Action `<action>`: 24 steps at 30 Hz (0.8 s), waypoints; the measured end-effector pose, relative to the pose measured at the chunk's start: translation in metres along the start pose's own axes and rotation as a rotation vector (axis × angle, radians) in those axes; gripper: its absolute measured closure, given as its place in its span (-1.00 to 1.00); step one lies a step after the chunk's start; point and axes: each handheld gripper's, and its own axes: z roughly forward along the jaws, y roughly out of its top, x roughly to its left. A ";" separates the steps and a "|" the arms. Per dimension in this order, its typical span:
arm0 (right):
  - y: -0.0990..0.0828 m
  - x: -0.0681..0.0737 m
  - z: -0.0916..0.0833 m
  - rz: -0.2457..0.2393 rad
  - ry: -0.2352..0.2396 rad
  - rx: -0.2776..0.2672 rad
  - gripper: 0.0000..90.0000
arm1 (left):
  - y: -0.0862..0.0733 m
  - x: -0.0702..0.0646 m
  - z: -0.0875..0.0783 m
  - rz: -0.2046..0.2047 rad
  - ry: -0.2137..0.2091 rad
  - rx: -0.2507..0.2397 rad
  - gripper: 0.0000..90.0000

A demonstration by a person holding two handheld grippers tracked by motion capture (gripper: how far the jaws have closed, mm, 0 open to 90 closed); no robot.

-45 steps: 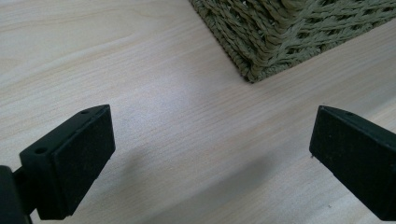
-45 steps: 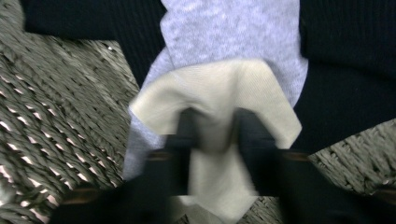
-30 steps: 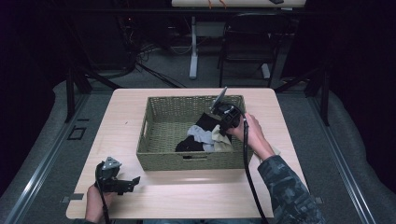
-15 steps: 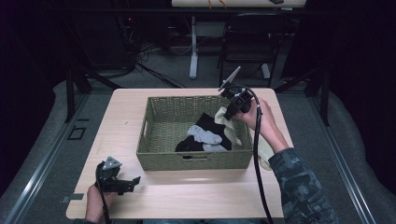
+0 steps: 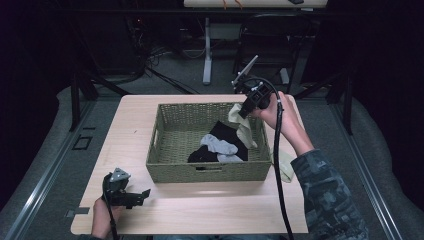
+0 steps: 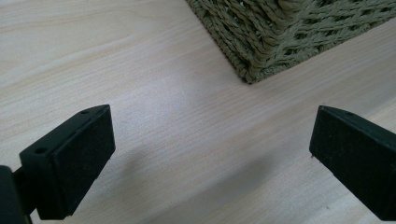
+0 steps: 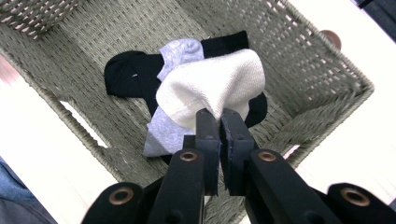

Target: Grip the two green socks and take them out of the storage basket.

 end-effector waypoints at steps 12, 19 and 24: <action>0.012 0.000 -0.028 -0.012 -0.032 -0.026 0.94 | 0.000 0.000 0.000 -0.001 -0.003 0.002 -1.00; 0.010 -0.003 -0.051 -0.005 -0.051 -0.071 0.94 | 0.000 0.000 0.000 -0.001 -0.001 0.001 -1.00; 0.003 -0.009 -0.069 0.005 -0.068 -0.097 0.94 | 0.000 0.000 0.000 0.002 -0.003 0.003 -1.00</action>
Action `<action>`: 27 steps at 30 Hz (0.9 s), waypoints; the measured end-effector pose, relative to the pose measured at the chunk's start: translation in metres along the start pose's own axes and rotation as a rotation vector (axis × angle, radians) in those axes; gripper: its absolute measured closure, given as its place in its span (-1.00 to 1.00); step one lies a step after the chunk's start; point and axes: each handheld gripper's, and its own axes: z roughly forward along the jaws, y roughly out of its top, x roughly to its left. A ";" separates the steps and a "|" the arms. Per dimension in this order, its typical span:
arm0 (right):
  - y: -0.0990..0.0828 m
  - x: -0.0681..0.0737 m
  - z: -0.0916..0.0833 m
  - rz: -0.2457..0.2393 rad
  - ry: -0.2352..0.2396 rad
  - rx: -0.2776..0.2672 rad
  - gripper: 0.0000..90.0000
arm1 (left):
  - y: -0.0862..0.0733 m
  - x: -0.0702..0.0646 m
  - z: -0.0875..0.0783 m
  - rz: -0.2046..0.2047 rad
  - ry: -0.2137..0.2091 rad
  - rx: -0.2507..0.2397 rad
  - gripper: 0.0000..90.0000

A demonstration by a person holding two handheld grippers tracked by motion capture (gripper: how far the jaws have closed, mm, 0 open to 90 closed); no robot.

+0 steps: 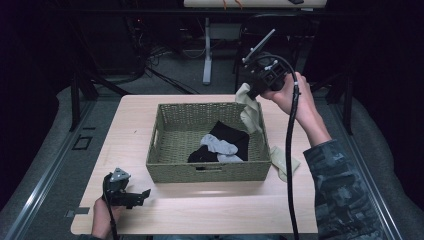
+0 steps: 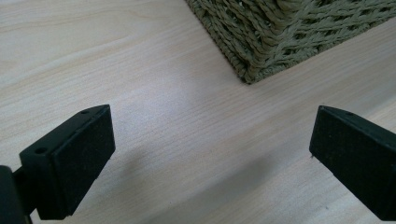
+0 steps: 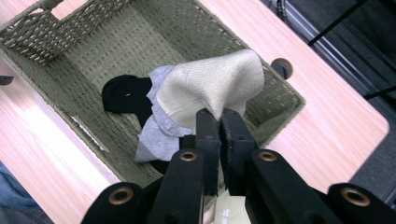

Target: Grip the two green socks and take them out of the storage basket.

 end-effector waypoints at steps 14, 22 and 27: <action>-0.045 -0.043 -0.029 0.100 -0.063 -0.016 0.94 | 0.000 0.000 0.000 -0.008 0.004 -0.001 -1.00; -0.083 -0.069 -0.020 0.178 -0.077 0.016 0.93 | 0.000 0.000 0.001 -0.002 0.006 0.002 -1.00; -0.108 -0.080 0.000 0.234 -0.064 0.040 0.93 | 0.000 0.000 0.001 -0.010 0.009 0.001 -1.00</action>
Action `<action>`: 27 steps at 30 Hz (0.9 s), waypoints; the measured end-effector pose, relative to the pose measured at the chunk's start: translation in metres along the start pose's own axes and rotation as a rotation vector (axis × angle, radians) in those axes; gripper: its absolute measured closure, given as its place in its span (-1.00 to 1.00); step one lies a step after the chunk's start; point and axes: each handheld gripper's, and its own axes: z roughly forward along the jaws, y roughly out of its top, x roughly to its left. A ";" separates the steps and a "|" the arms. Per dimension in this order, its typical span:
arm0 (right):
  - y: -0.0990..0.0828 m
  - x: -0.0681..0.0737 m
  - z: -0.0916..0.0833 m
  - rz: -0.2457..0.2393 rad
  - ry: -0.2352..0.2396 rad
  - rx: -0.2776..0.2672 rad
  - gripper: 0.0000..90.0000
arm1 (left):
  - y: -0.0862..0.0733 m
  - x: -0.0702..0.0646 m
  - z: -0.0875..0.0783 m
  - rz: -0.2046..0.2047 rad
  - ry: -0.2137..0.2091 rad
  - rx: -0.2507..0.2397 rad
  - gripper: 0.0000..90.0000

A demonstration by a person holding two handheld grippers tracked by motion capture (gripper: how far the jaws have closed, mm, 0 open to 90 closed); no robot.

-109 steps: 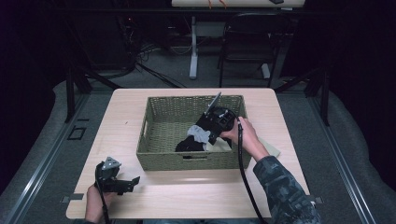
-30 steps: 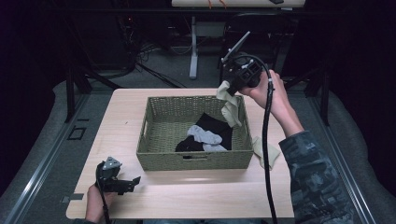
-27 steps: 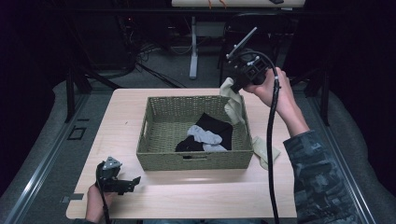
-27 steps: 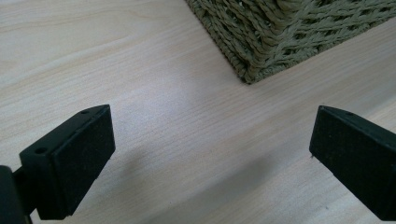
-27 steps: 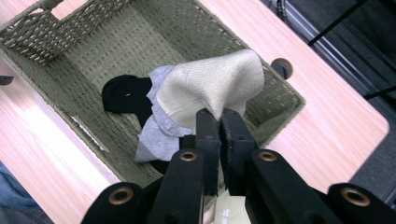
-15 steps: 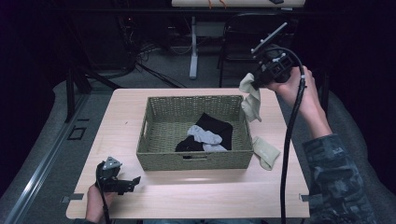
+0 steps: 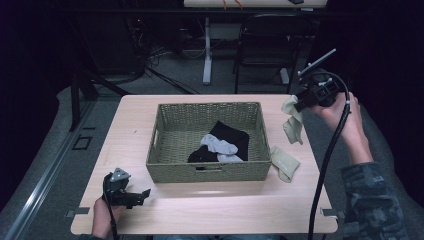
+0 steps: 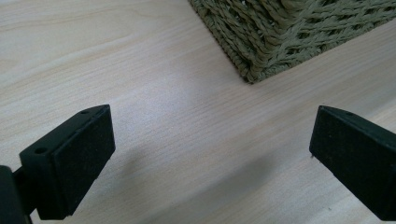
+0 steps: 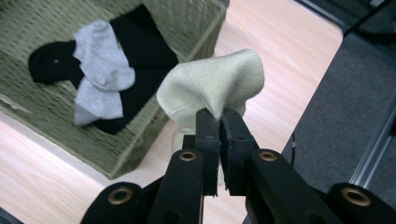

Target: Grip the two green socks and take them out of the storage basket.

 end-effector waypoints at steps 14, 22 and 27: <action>-0.048 -0.017 0.088 0.066 0.038 0.106 0.91 | 0.000 0.000 0.000 0.006 0.003 0.005 -1.00; -0.061 -0.015 0.131 0.081 0.050 0.159 0.91 | 0.000 0.000 0.000 0.007 0.002 0.006 -1.00; -0.070 -0.014 0.155 0.112 0.068 0.169 0.89 | 0.000 0.000 0.000 0.005 0.001 0.004 -1.00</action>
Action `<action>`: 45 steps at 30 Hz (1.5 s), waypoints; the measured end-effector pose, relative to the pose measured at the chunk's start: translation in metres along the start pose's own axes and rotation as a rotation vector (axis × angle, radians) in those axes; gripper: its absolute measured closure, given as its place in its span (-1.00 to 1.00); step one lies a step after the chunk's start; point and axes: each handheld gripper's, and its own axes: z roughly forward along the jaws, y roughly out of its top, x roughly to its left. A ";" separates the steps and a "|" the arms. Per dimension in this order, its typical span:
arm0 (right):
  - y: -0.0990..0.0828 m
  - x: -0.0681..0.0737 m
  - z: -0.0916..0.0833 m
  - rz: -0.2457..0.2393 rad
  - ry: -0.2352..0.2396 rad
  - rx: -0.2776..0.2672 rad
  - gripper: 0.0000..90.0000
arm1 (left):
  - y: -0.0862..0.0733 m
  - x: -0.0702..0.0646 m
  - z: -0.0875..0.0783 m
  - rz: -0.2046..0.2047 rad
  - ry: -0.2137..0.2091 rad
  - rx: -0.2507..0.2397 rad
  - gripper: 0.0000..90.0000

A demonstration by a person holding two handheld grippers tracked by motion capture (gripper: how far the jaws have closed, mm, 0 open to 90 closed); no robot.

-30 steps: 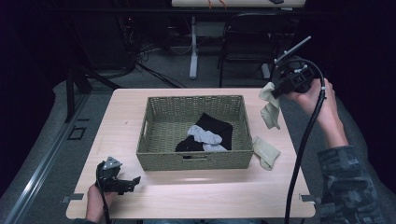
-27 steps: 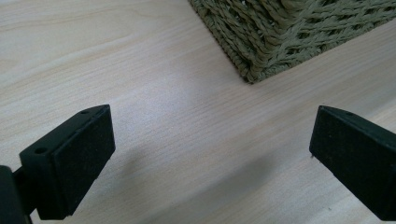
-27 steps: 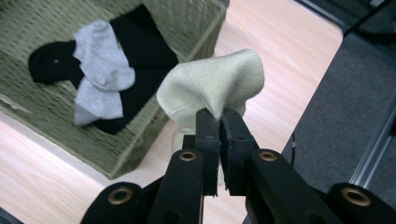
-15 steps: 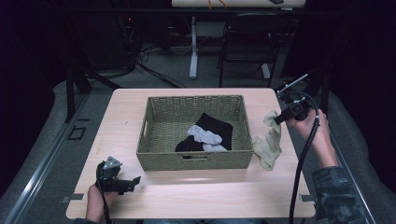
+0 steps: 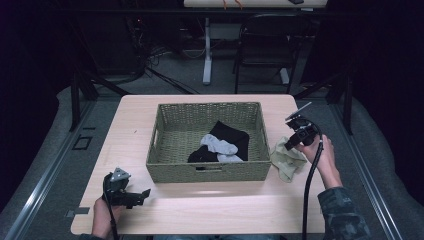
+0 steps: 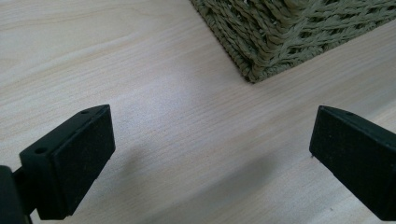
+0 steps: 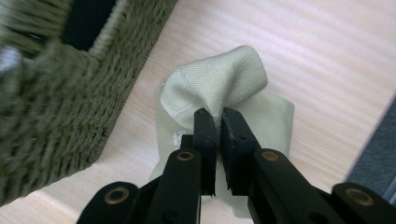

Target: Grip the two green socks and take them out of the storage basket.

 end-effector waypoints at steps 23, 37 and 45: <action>-0.040 0.003 -0.014 0.016 0.011 -0.083 -0.30 | 0.000 0.000 0.001 0.000 -0.003 0.004 -1.00; -0.119 0.029 -0.031 -0.055 -0.044 -0.239 -0.93 | 0.001 0.000 0.002 0.006 0.000 0.011 -1.00; -0.146 0.033 -0.016 -0.042 -0.033 -0.248 -0.97 | 0.001 -0.001 0.003 0.009 0.003 0.012 -1.00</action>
